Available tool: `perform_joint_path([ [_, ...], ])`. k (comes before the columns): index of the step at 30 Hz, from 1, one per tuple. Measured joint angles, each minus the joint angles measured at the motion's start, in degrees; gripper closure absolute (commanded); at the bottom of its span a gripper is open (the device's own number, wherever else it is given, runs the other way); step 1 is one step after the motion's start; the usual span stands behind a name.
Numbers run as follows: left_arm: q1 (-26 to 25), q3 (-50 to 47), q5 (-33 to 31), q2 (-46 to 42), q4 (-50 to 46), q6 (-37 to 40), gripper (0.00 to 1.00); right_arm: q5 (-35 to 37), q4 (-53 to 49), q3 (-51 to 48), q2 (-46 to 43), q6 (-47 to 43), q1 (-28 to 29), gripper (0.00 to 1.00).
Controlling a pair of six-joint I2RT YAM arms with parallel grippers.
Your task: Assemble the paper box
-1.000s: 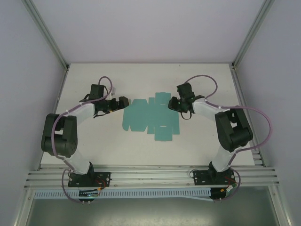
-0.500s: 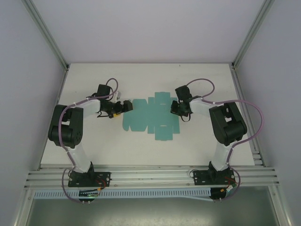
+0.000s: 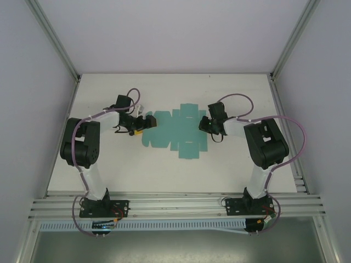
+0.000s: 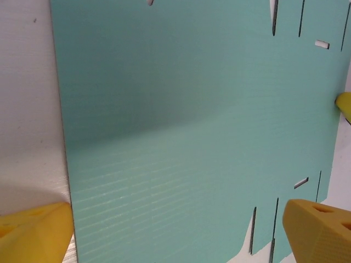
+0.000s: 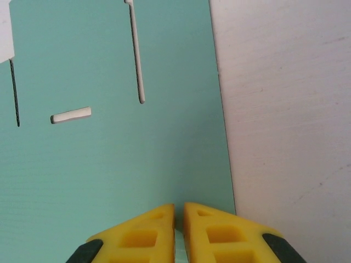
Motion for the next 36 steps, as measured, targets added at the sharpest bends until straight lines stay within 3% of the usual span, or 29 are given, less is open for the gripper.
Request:
perform_joint_path([
  [6, -0.07, -1.18, 3.65, -1.07, 2.99, -1.73, 0.03, 0.79, 2.86, -1.51, -0.37, -1.05, -1.11, 0.87],
  [13, -0.13, -6.58, 7.39, -11.08, 11.58, -5.44, 0.03, 1.62, 4.04, -1.86, -0.35, -1.07, -1.4, 0.88],
  [25, -2.12, -5.62, 20.41, -10.25, 26.01, -9.09, 0.19, 0.24, 7.02, -2.19, 0.55, -1.49, -1.4, 0.89],
  [30, -2.84, 0.48, 19.21, -6.62, 22.82, -6.71, 0.23, -0.66, 8.74, -2.19, 1.27, -1.49, -1.4, 0.88],
  [36, -5.51, 6.54, 11.52, -0.83, 12.11, -3.04, 0.29, -2.36, 10.01, -1.95, 1.97, -1.81, -0.87, 0.89],
])
